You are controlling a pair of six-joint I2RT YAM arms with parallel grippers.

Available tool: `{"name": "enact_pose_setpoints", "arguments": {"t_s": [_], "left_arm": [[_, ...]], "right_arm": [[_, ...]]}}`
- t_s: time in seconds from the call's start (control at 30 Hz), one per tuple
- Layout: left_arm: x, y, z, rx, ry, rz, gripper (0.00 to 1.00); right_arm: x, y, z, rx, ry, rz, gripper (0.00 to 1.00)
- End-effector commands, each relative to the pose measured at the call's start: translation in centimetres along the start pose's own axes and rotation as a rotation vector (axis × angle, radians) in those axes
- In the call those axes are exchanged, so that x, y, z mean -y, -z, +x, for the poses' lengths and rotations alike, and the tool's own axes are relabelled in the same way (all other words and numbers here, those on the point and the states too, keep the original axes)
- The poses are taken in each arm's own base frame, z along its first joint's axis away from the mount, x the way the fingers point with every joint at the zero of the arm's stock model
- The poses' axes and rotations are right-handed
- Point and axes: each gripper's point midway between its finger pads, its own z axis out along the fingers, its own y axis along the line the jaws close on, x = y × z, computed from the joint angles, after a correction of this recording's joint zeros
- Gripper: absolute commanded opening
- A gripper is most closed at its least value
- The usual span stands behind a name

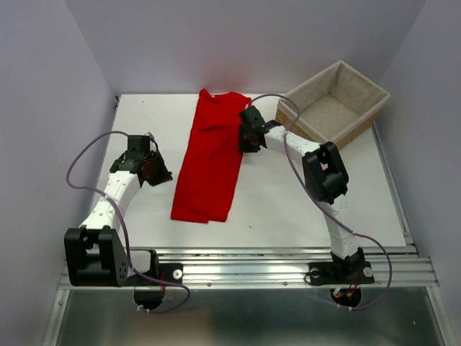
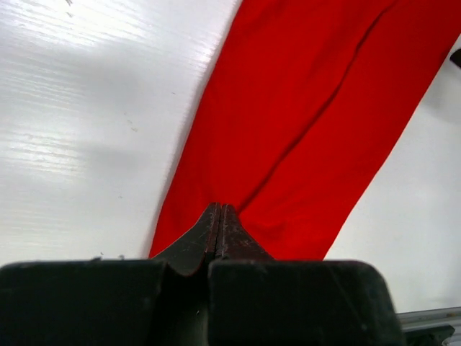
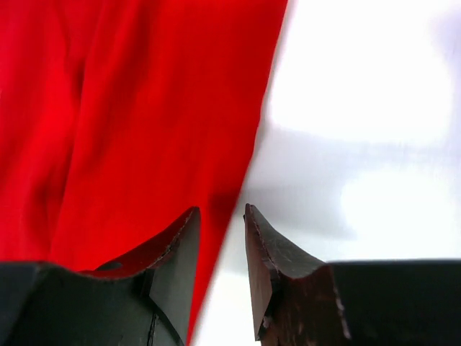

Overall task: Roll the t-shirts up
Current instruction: Fold the T-shirt at the center of the board.

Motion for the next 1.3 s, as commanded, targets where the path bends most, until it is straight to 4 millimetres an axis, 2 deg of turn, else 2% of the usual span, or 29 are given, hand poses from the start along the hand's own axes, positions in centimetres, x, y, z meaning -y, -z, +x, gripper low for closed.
{"name": "enact_pose_setpoints", "arguments": {"t_s": [0.0, 0.07, 0.1, 0.2, 0.23, 0.3, 0.33, 0.4, 0.43, 0.47, 0.5, 0.57, 0.6, 0.93, 1.03, 1.1, 1.17, 1.2, 1.27], "left_arm": [[1.1, -0.8, 0.6, -0.023, -0.007, 0.079, 0.0], [1.3, -1.2, 0.8, -0.036, -0.001, 0.09, 0.0], [1.4, -1.7, 1.1, -0.045, 0.002, 0.093, 0.0], [1.3, -2.0, 1.2, -0.054, 0.003, 0.089, 0.0], [1.3, -2.0, 1.2, -0.056, 0.003, 0.087, 0.0], [1.2, -1.9, 1.0, -0.051, -0.001, 0.081, 0.0], [1.1, -1.9, 1.0, -0.047, -0.004, 0.075, 0.0], [1.2, -1.8, 0.7, -0.043, -0.004, 0.07, 0.0], [1.2, -1.7, 0.7, -0.041, -0.005, 0.071, 0.0], [1.3, -1.6, 0.6, -0.039, -0.005, 0.072, 0.0], [1.3, -1.5, 0.5, -0.036, -0.004, 0.073, 0.0], [1.3, -1.4, 0.5, -0.034, -0.004, 0.073, 0.0], [1.3, -1.4, 0.5, -0.035, -0.003, 0.071, 0.0], [1.2, -0.1, 2.1, -0.041, -0.011, 0.084, 0.0], [1.4, -0.1, 3.2, -0.06, -0.004, 0.104, 0.0], [1.7, 0.0, 3.5, -0.061, -0.006, 0.119, 0.0], [1.9, 0.1, 3.7, -0.062, -0.004, 0.122, 0.0], [1.9, 0.2, 3.7, -0.06, -0.006, 0.121, 0.0], [1.8, 0.5, 3.3, -0.046, -0.01, 0.113, 0.0]], "right_arm": [[-5.1, 7.2, 1.3, 0.018, 0.036, -0.147, 0.37], [-6.1, 8.1, 3.1, 0.006, 0.024, -0.172, 0.37], [-6.9, 9.1, 5.4, -0.017, 0.041, -0.187, 0.38], [-8.7, 10.4, 8.3, -0.035, 0.04, -0.225, 0.38], [-9.3, 10.7, 10.8, -0.072, 0.058, -0.234, 0.38], [-10.6, 11.7, 12.7, -0.101, 0.051, -0.283, 0.38], [-10.8, 11.7, 15.1, -0.14, 0.069, -0.281, 0.38], [-11.1, 11.8, 17.5, -0.181, 0.064, -0.291, 0.38], [-11.1, 11.8, 19.9, -0.219, 0.071, -0.293, 0.38], [-11.7, 12.1, 20.3, -0.224, 0.069, -0.309, 0.38], [-11.0, 12.0, 22.0, -0.253, 0.076, -0.294, 0.38], [-10.5, 12.0, 23.7, -0.277, 0.07, -0.274, 0.38], [-9.2, 11.9, 24.5, -0.288, 0.061, -0.24, 0.38], [-0.4, 13.5, 26.6, -0.241, 0.026, 0.005, 0.37], [0.6, 15.2, 25.8, -0.212, 0.037, 0.026, 0.37], [0.5, 15.9, 24.5, -0.174, 0.05, 0.026, 0.37], [-0.4, 17.1, 23.6, -0.134, 0.088, 0.008, 0.38], [-1.7, 17.9, 21.8, -0.077, 0.09, -0.012, 0.37], [-2.7, 18.6, 20.7, -0.048, 0.133, -0.012, 0.38]]}}
